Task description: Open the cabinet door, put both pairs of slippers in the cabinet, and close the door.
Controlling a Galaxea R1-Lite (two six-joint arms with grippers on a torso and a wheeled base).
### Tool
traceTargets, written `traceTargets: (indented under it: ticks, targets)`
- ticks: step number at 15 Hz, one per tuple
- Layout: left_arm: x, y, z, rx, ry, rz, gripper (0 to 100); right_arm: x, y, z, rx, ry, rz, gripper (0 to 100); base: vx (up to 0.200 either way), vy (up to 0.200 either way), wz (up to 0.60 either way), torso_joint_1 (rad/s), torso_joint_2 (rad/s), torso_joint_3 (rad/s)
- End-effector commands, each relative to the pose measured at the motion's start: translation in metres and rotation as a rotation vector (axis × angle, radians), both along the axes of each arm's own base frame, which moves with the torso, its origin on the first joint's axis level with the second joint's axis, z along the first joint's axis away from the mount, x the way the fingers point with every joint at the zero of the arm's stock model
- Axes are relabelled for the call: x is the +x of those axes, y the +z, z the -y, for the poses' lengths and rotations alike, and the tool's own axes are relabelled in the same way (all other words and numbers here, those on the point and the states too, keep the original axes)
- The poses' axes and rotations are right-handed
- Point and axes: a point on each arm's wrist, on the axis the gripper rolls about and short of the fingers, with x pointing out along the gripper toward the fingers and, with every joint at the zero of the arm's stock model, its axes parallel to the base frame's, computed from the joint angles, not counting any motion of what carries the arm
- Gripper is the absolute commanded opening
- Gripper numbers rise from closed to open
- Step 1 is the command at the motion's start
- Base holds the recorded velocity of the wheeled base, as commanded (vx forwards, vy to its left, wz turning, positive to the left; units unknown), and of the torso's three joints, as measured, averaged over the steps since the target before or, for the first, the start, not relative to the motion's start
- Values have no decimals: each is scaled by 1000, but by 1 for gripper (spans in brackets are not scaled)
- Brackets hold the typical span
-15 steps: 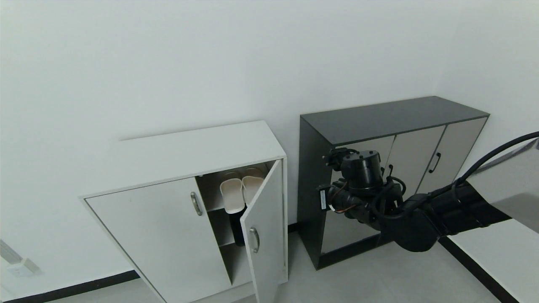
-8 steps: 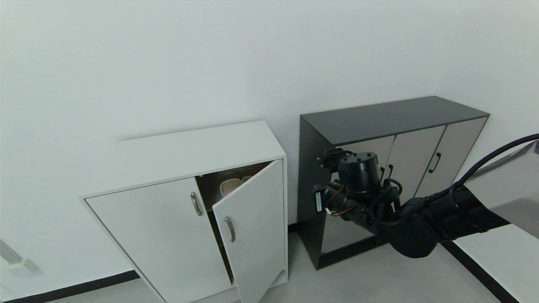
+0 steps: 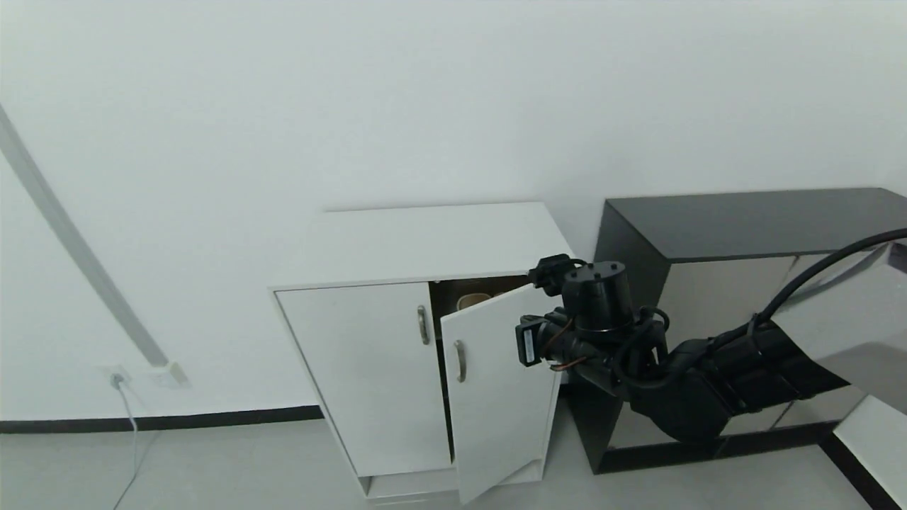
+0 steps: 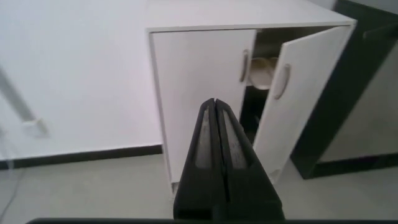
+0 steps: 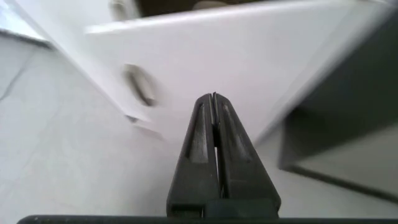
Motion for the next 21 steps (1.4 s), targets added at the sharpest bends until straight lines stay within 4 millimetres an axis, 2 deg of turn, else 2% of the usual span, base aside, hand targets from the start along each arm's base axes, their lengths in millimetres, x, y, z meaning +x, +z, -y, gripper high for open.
traceTargets:
  ticks: [1,6,8,12,16,17,18,21]
  targets:
    - [0,0,0,0,0,0,0,-4,-9,1,6,37,-7,0,0,0,0,0,0,0]
    - [0,0,0,0,0,0,0,-14,-24,9,-2,120,40,0,0,0,0,0,0,0]
    - [0,0,0,1,0,0,0,-30,-30,19,25,222,31,0,0,0,0,0,0,0]
    - [0,0,0,1,-1,-1,0,-46,-43,36,13,234,-16,0,0,0,0,0,0,0]
    - [0,0,0,1,-3,0,0,-69,-57,49,4,248,-23,0,200,0,0,-6,-2,7]
    - [0,0,0,1,-3,0,0,-69,-57,49,4,248,-23,0,200,0,0,7,7,2]
    - [0,0,0,1,-3,0,0,-83,-64,58,-2,258,-29,0,200,0,0,12,12,-7]
    - [0,0,0,1,-3,0,0,-98,-78,69,-8,268,-44,0,200,0,0,5,1,-1]
